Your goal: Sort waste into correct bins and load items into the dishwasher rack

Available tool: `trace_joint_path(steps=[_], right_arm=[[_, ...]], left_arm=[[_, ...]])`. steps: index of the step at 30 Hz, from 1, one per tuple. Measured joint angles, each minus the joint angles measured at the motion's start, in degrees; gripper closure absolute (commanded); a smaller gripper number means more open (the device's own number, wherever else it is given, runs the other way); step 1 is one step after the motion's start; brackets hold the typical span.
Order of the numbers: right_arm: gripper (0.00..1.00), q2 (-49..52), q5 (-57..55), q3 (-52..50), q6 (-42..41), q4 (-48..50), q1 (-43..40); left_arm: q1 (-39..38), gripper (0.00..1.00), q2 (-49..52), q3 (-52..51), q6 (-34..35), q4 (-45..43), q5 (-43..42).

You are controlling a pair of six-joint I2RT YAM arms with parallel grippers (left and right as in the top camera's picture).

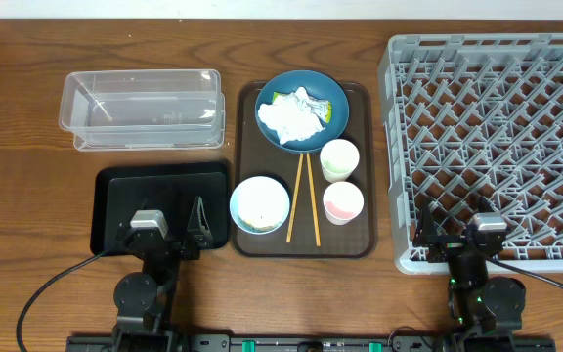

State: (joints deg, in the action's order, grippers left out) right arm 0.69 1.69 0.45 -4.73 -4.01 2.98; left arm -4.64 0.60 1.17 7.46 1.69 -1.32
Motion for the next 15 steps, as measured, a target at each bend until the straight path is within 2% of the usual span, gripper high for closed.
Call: trace_joint_path(steps=[15], right_arm=[[0.01, 0.0, 0.0, 0.0, 0.0, 0.0, 0.0]], left_arm=[[0.0, 0.0, 0.0, 0.0, 0.0, 0.0, 0.0]])
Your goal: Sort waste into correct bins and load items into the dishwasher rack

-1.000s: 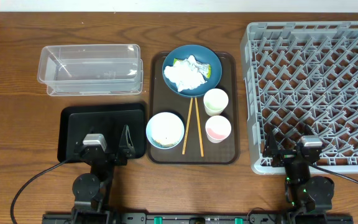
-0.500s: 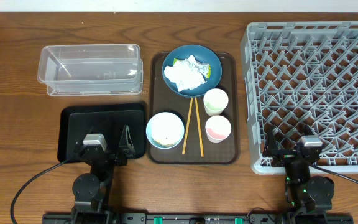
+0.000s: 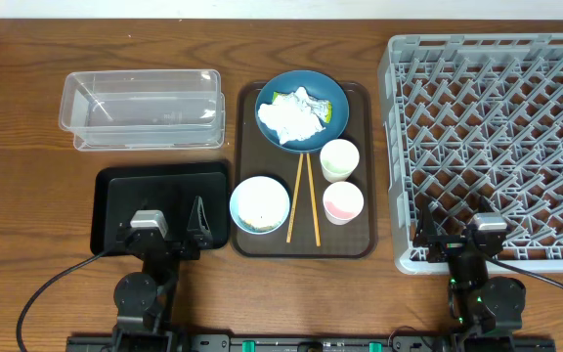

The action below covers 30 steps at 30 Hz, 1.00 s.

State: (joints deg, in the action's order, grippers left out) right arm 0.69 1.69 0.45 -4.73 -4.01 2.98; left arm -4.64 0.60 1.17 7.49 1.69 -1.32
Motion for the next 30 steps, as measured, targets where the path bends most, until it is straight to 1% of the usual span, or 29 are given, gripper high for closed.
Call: trace_joint_path(steps=[23, 30], right_arm=[[0.01, 0.0, 0.0, 0.0, 0.0, 0.0, 0.0], [0.01, 0.0, -0.2, 0.0, 0.0, 0.0, 0.0]], left_arm=[[0.0, 0.0, 0.0, 0.0, 0.0, 0.0, 0.0], [0.0, 0.0, 3.2, 0.0, 0.0, 0.2, 0.0]])
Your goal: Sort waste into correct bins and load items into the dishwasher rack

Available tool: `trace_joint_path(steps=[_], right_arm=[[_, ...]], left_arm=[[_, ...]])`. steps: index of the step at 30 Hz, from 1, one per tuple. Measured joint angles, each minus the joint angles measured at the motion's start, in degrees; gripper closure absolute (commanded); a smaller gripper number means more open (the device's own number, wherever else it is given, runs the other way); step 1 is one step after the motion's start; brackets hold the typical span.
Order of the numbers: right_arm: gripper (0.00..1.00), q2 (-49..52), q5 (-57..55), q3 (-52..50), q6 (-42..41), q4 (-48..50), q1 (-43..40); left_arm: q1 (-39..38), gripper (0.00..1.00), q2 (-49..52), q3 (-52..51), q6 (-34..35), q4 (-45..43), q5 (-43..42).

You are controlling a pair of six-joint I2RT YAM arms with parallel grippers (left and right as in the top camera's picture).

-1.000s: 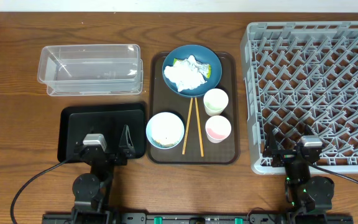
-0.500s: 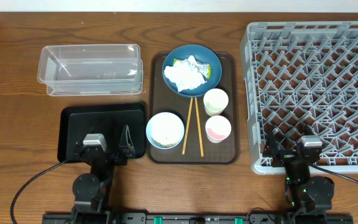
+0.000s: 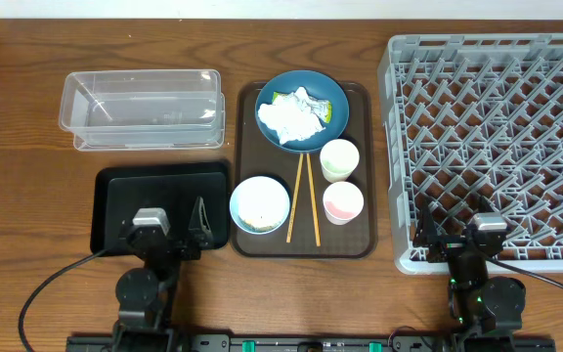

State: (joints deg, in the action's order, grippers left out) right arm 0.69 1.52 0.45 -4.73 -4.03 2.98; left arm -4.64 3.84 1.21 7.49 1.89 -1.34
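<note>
A brown tray (image 3: pixel 359 103) in the middle of the table carries the dishes. On it are a blue plate (image 3: pixel 335 101) with crumpled white tissue (image 3: pixel 294 117) and a green scrap, and a green cup (image 3: pixel 339 158). It also holds a pink cup (image 3: pixel 343 202), a white bowl (image 3: pixel 259 204) with food remains, and a pair of chopsticks (image 3: pixel 303 198). The grey dishwasher rack (image 3: pixel 497 137) stands at the right. My left gripper (image 3: pixel 164 238) sits low over the black bin's front edge. My right gripper (image 3: pixel 462 240) rests at the rack's front edge. Neither holds anything, and the jaws' state is unclear.
A clear plastic bin (image 3: pixel 143 110) lies at the back left. A black bin (image 3: pixel 115 196) sits in front of it, beside the tray. Cables run from both arm bases along the table's front edge.
My left arm has shifted very slightly at the black bin's front edge. The dishes, the bins, the rack and the right arm are where they were.
At both earlier moments the two arms sat at the front edge, with all dishes on the tray and the bins and rack empty. Only a tiny shift of the left arm separates those moments from now.
</note>
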Motion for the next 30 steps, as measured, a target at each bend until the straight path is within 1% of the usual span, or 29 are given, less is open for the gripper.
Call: trace_joint_path(steps=[3, 8, 10, 13, 17, 21, 24, 30], right_arm=[[0.01, 0.2, -0.6, 0.0, 0.0, 0.0, 0.0], [0.01, 3.2, -1.8, 0.5, 0.0, -1.5, 0.0], [0.01, 5.2, -2.2, 1.6, -0.2, -3.7, 0.0], [0.01, 9.2, -3.0, 4.9, -1.1, -8.6, 0.0], [0.01, 16.2, -3.7, 12.6, -2.1, -13.7, 0.0], [0.01, 25.1, -3.9, 22.1, -2.5, -21.2, 0.0], [0.01, 31.8, -3.6, 28.7, -2.5, -26.5, 0.0], [0.01, 45.2, -0.7, 39.9, -2.5, -37.9, 0.0]], left_arm=[[0.0, 0.0, 3.2, 1.3, 0.0, 3.1, 0.0], [0.0, 0.0, 9.5, 4.7, 0.6, 11.6, 0.1], [0.0, 0.0, 12.4, 6.6, 0.8, 13.7, 0.0], [0.0, 0.0, 17.3, 12.2, 1.3, 17.1, 0.0], [0.0, 0.0, 24.2, 21.0, 1.3, 21.6, -0.4], [0.0, 0.0, 31.6, 28.7, 1.4, 28.4, -2.4], [0.0, 0.0, 37.7, 34.6, 1.5, 35.5, -4.4], [0.0, 0.0, 50.5, 49.5, 1.5, 53.2, -7.8]])
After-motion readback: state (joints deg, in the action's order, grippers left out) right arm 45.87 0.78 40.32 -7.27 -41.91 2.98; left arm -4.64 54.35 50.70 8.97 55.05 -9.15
